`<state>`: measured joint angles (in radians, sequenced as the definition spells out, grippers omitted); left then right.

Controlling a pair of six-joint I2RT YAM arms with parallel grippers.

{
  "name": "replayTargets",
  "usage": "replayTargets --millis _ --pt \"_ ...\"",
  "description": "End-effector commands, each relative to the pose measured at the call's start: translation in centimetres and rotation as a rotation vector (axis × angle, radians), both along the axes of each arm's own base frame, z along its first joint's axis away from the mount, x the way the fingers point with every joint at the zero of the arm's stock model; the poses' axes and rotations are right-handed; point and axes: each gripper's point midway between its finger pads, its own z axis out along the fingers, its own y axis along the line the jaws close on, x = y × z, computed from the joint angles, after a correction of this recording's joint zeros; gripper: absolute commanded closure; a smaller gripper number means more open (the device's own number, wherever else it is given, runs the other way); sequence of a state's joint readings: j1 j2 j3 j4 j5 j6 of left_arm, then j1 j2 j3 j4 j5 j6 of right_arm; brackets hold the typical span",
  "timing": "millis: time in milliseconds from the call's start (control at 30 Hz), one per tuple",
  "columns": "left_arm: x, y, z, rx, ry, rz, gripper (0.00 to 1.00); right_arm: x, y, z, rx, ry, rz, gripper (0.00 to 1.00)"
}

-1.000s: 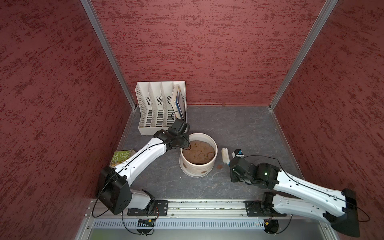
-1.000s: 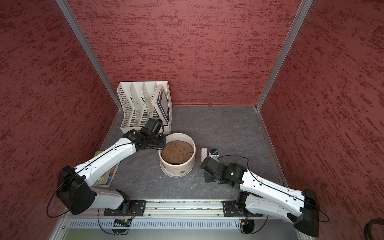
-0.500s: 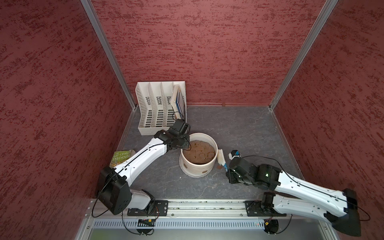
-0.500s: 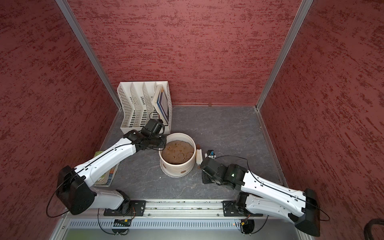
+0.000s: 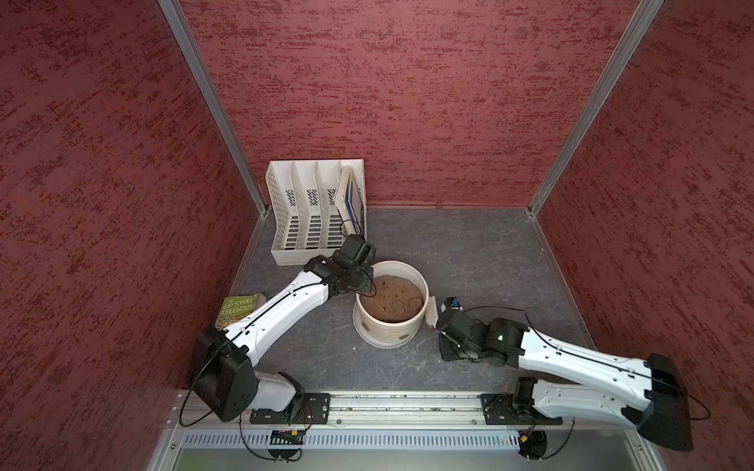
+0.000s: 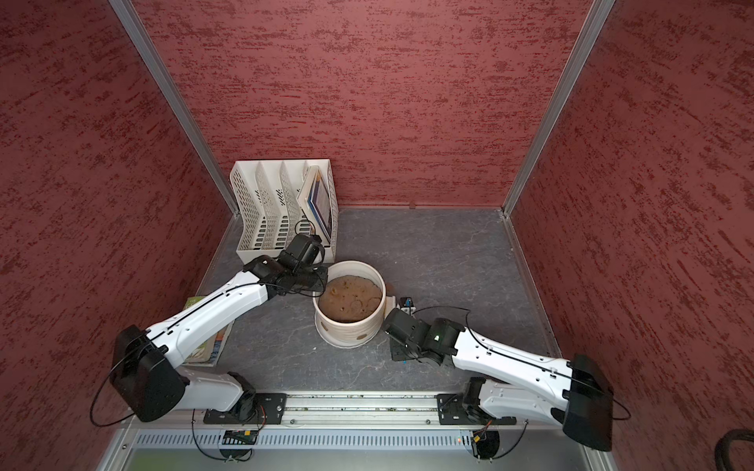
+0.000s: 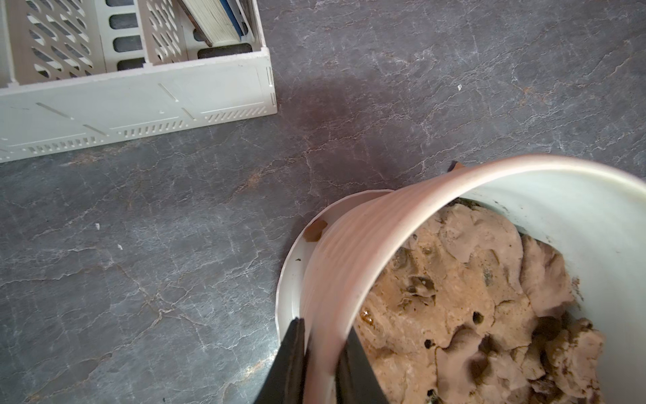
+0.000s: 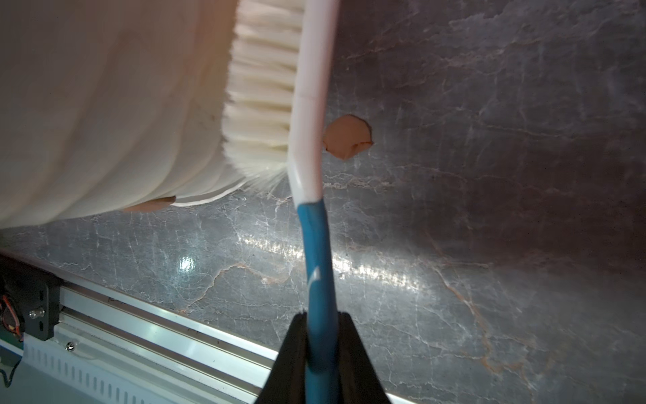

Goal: Scrub the dried mud off the ceramic pot
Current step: Brush off the soil from the pot.

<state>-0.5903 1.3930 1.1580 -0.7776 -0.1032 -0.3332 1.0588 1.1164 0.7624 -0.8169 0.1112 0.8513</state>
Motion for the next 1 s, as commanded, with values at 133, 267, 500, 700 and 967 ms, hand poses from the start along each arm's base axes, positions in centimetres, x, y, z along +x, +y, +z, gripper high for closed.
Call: replayTargets --millis 133,267,500,700,967 --pt "-0.2 -2.7 2.0 -0.145 -0.024 -0.024 1.00 1.5 0.1 -0.6 -0.048 0.017 -0.005 1.00" --pt "-0.3 -2.4 1.9 -0.139 -0.029 -0.021 1.00 1.7 -2.0 -1.6 -0.100 0.046 -0.064 1.00" --pt "-0.4 -2.1 1.9 -0.129 -0.032 -0.016 1.00 1.7 -5.1 -2.6 -0.197 0.078 -0.135 1.00" --pt "-0.8 0.1 2.1 -0.082 -0.029 0.049 1.00 1.7 -6.0 -2.0 -0.219 0.068 -0.160 1.00" --pt "-2.8 2.7 2.3 -0.086 -0.015 0.140 1.00 2.0 -8.5 1.4 -0.239 -0.028 -0.221 1.00"
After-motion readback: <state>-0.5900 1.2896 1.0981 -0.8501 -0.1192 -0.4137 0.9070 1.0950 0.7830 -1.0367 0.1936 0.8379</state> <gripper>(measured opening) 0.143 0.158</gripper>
